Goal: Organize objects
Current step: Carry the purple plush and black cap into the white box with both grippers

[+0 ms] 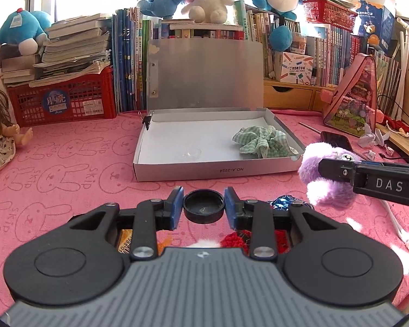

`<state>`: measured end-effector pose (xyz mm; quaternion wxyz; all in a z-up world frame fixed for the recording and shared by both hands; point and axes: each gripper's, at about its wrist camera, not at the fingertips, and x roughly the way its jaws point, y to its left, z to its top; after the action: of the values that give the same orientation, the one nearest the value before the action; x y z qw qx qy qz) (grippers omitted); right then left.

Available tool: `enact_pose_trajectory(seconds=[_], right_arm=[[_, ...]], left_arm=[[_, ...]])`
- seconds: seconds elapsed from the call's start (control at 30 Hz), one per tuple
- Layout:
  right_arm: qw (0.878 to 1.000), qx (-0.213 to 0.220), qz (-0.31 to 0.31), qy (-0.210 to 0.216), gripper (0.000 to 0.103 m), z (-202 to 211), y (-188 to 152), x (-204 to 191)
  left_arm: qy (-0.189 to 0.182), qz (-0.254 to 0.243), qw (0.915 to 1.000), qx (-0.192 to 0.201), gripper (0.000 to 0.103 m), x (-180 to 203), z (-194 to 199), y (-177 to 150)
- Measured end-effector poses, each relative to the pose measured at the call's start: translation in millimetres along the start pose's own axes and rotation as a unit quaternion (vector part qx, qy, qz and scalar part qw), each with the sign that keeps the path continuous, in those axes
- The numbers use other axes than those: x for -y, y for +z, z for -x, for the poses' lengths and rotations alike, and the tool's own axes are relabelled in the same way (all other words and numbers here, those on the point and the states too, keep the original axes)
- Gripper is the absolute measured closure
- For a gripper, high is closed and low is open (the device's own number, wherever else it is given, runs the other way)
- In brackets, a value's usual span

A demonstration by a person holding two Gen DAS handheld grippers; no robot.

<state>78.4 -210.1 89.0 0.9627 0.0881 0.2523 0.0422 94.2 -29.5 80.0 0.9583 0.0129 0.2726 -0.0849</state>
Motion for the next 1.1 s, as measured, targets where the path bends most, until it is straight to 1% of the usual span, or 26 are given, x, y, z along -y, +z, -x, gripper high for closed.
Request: enact_pose_trajectory(seconds=[0.23, 0.43, 0.63, 0.77, 0.9, 1.1], right_arm=[[1.000, -0.002, -0.002, 0.003, 0.058, -12, 11, 0], [1.000, -0.005, -0.003, 0.006, 0.058, -24, 23, -1], [1.000, -0.015, 0.004, 0.006, 0.058, -41, 34, -4], [1.000, -0.023, 0.011, 0.003, 0.058, -53, 39, -7], [0.999, -0.029, 0.015, 0.001, 0.058, -66, 45, -7], [0.999, -0.039, 0.002, 0.001, 0.058, -91, 68, 1]], left_arm=[[-0.003, 0.007, 0.9999, -0.010, 0.065, 0, -18, 15], [-0.008, 0.015, 0.9998, -0.011, 0.065, -4, -31, 27], [-0.020, 0.038, 0.9991, -0.007, 0.065, -13, -44, 43], [-0.009, 0.030, 0.9995, -0.005, 0.065, -15, -56, 52], [-0.008, 0.032, 0.9994, -0.006, 0.065, -18, -70, 63], [-0.030, 0.036, 0.9989, -0.001, 0.065, -30, -95, 89]])
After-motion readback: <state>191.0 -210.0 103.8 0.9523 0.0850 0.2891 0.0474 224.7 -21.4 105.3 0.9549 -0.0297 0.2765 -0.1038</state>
